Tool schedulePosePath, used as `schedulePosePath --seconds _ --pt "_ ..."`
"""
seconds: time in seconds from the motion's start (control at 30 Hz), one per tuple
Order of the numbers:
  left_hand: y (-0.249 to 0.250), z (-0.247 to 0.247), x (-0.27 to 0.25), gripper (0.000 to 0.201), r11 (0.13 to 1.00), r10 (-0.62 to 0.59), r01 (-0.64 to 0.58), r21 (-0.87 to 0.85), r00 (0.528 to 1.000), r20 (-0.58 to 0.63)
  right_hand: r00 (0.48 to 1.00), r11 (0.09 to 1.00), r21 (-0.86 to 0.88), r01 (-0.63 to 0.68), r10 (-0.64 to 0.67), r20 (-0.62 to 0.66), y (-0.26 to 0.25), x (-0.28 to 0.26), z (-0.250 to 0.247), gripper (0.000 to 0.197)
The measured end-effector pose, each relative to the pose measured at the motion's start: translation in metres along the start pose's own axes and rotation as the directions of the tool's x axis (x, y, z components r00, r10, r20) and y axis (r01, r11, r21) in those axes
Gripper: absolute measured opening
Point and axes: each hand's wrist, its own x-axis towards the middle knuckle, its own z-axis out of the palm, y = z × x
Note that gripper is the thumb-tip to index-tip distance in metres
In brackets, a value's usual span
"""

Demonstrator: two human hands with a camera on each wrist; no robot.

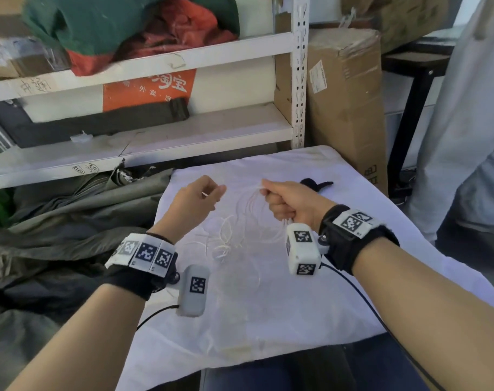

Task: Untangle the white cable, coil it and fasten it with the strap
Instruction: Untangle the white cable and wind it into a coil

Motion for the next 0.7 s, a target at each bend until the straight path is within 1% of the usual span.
schedulePosePath --seconds 0.03,0.1,0.17,0.2,0.27,0.3,0.37,0.4,0.43,0.47,0.5,0.53,0.57,0.6,0.63,0.67,0.7 --pt "0.000 0.001 -0.004 0.027 0.994 0.000 -0.003 0.108 1.000 0.032 0.999 0.997 0.075 0.032 -0.031 -0.024 0.000 0.001 -0.002 0.032" --pt "0.001 0.008 -0.015 0.032 0.964 -0.056 0.009 0.265 0.984 0.170 0.995 0.975 0.206 0.088 -0.078 -0.055 -0.003 0.002 -0.003 0.034" --pt "-0.002 0.017 -0.022 0.039 0.907 -0.114 -0.038 0.419 0.937 0.331 0.990 0.949 0.285 0.134 -0.117 -0.077 -0.008 0.002 -0.002 0.035" --pt "-0.005 0.021 -0.024 0.040 0.880 -0.128 -0.079 0.469 0.910 0.395 0.987 0.937 0.311 0.156 -0.134 -0.089 -0.011 0.002 -0.001 0.036" --pt "-0.008 0.022 -0.026 0.032 0.874 -0.123 -0.131 0.468 0.872 0.474 0.979 0.907 0.372 0.197 -0.163 -0.121 -0.017 0.002 -0.004 0.036" --pt "-0.009 0.021 -0.026 0.026 0.878 -0.111 -0.150 0.454 0.860 0.499 0.974 0.887 0.408 0.219 -0.176 -0.140 -0.019 0.002 -0.007 0.036" --pt "-0.009 0.019 -0.026 0.020 0.853 -0.101 -0.194 0.485 0.849 0.518 0.962 0.839 0.475 0.264 -0.193 -0.193 -0.022 0.001 -0.015 0.037" --pt "-0.010 0.018 -0.023 0.020 0.838 -0.098 -0.199 0.508 0.861 0.499 0.953 0.815 0.501 0.290 -0.200 -0.226 -0.023 0.000 -0.019 0.037" --pt "-0.011 0.018 -0.019 0.019 0.833 -0.083 -0.187 0.521 0.889 0.451 0.944 0.792 0.524 0.315 -0.205 -0.258 -0.023 0.000 -0.022 0.038" --pt "-0.012 0.017 -0.016 0.017 0.841 -0.061 -0.154 0.518 0.926 0.373 0.935 0.768 0.545 0.336 -0.204 -0.289 -0.023 -0.001 -0.025 0.039" --pt "-0.013 0.015 -0.013 0.014 0.883 -0.041 -0.083 0.461 0.967 0.253 0.927 0.746 0.565 0.353 -0.198 -0.319 -0.022 -0.002 -0.028 0.039" --pt "-0.013 0.015 -0.011 0.013 0.940 -0.063 0.015 0.341 0.989 0.132 0.917 0.726 0.579 0.371 -0.188 -0.351 -0.021 -0.002 -0.032 0.039" --pt "-0.016 0.013 -0.007 0.015 0.987 -0.109 0.105 0.125 0.994 0.028 0.905 0.710 0.586 0.390 -0.179 -0.386 -0.019 -0.002 -0.035 0.040" --pt "-0.017 0.010 -0.005 0.016 0.975 -0.175 0.169 -0.147 0.984 -0.030 0.889 0.700 0.582 0.413 -0.171 -0.425 -0.018 -0.003 -0.039 0.039" --pt "-0.020 0.005 -0.002 0.016 0.876 -0.218 0.164 -0.453 0.973 -0.069 0.867 0.697 0.567 0.439 -0.164 -0.470 -0.016 -0.003 -0.042 0.039" --pt "-0.022 -0.002 0.000 0.015 0.740 -0.302 0.176 -0.649 0.949 -0.087 0.841 0.700 0.542 0.465 -0.157 -0.518 -0.015 -0.003 -0.046 0.038" --pt "-0.023 -0.007 0.002 0.020 0.581 -0.360 0.141 -0.802 0.928 -0.098 0.812 0.703 0.517 0.488 -0.148 -0.565 -0.015 -0.004 -0.050 0.038"
